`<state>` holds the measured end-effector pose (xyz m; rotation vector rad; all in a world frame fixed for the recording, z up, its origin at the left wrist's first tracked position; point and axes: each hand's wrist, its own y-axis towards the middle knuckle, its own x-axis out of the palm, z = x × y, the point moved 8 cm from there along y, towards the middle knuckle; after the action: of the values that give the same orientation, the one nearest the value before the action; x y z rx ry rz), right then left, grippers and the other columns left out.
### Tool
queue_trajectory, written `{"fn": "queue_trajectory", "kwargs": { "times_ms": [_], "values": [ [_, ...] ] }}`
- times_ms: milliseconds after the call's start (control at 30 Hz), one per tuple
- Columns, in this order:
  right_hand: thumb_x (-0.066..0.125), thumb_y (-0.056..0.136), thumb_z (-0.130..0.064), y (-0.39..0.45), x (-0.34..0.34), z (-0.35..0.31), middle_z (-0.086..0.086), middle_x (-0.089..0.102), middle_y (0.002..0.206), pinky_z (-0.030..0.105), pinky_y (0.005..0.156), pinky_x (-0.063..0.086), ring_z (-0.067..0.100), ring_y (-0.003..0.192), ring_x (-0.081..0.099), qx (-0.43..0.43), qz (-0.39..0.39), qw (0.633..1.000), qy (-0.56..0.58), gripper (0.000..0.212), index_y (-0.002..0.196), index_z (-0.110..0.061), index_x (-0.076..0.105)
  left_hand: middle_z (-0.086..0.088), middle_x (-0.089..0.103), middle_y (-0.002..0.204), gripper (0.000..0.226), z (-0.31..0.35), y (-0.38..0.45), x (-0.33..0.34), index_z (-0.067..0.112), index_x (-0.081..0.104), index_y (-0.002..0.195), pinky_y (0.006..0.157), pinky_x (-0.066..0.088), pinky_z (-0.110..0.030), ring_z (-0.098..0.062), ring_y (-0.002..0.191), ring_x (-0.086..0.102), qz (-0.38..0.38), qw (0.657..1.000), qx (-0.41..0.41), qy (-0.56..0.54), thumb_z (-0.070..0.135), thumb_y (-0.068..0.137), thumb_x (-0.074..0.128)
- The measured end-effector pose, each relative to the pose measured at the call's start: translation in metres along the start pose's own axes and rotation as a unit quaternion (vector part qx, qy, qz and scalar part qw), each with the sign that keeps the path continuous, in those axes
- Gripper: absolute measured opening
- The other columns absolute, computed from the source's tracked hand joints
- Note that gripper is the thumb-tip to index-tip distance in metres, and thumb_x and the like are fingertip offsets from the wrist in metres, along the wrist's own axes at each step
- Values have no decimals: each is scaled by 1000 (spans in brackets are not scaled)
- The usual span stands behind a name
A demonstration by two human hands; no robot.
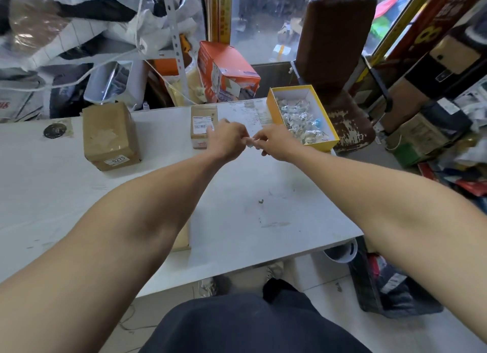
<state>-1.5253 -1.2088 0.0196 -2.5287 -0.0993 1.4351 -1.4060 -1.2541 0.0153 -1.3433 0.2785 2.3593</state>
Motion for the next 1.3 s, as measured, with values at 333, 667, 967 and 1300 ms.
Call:
{"fn": "queue_trajectory", "kwargs": {
  "times_ms": [333,667,967,1300],
  "values": [
    [53,90,-15,36,-68,125,8,69,103,42,84,55,27,94,64,28,37,998,-51,41,131,-19,55,4,72,103,10,93,71,48,34,62,83,112,22,-61,-23,123,51,-25,999,-38,6,34,87,72],
    [49,87,-18,108,-143,209,12,69,109,43,87,54,31,101,63,14,37,995,-91,38,122,-14,60,2,70,106,5,146,160,76,34,74,91,100,37,-51,-26,118,49,27,993,-107,35,35,91,69],
    [55,86,-18,166,-162,224,11,65,111,49,87,52,33,100,61,-4,32,998,-59,62,144,-19,31,6,73,97,23,149,237,85,34,71,77,113,22,-57,-21,112,57,48,991,-123,10,16,91,65],
    [48,91,-16,208,-147,246,17,63,117,44,83,47,37,103,60,-2,16,998,-59,57,145,-17,30,3,69,109,9,142,279,115,33,76,89,113,22,-61,-23,127,44,2,992,-127,26,36,90,67]
  ]
}}
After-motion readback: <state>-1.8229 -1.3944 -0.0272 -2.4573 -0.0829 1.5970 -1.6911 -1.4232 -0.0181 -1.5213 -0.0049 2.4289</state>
